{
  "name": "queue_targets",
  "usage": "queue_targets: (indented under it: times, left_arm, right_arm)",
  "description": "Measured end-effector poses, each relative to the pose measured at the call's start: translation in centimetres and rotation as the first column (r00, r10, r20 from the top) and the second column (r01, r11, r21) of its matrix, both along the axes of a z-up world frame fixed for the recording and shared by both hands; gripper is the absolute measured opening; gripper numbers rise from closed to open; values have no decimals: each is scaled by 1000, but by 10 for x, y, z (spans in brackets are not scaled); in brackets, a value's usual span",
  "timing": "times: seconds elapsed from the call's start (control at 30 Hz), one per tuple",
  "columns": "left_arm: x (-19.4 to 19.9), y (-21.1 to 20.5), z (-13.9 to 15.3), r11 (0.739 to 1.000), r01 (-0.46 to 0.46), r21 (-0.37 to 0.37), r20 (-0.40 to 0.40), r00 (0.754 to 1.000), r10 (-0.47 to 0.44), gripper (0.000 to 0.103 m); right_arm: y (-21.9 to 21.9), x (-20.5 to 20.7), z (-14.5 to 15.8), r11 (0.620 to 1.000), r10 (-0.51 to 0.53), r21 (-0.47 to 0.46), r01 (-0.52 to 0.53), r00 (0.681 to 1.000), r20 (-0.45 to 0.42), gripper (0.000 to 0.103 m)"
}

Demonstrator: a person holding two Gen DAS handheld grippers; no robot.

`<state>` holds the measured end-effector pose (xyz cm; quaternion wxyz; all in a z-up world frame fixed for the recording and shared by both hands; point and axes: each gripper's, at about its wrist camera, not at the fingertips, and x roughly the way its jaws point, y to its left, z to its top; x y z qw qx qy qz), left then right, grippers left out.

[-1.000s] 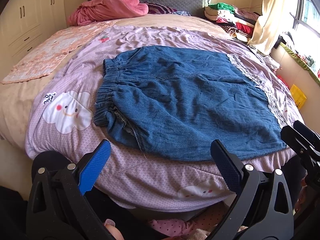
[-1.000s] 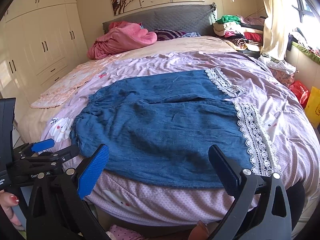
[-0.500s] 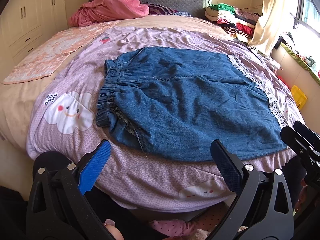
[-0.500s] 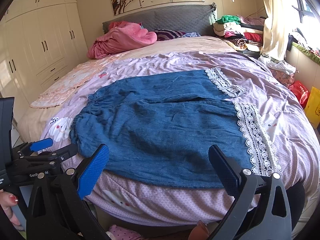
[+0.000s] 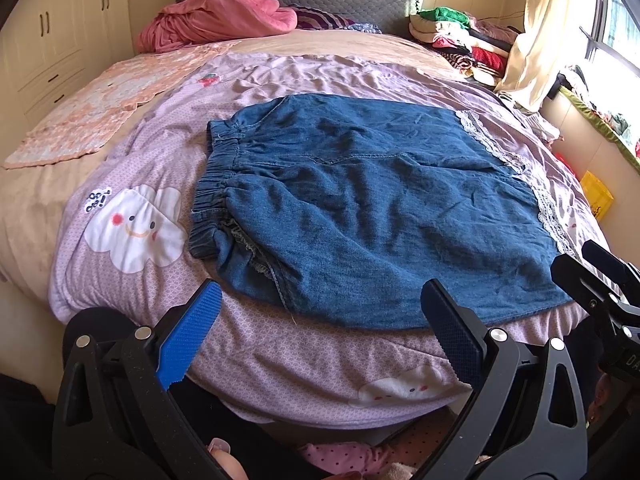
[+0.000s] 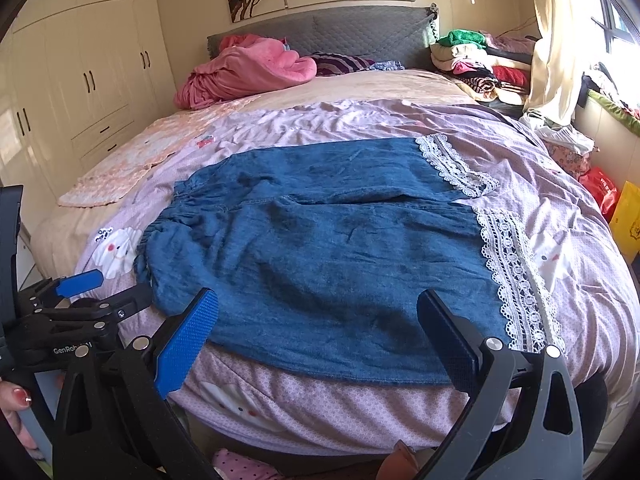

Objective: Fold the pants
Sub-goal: 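Grasp the elastic waistband with the left tool while the right tool grasps the denim beside it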

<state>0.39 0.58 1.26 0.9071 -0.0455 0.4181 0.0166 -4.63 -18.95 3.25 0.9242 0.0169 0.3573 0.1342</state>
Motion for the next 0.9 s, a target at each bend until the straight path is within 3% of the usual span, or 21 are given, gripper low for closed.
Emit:
queue_targets:
  times: [0.33,0.9]
  left_arm:
    - [27,11,-11,1000,-2,-6,-22,1000,2,94]
    - [138,79,-12,997,-76,24,-36,996,77,94]
  right_arm:
    - [18,36,-6,997,61,-37,-63,997,-36,99]
    - [71,167,3,977,167,-130,-171,985,-41,99]
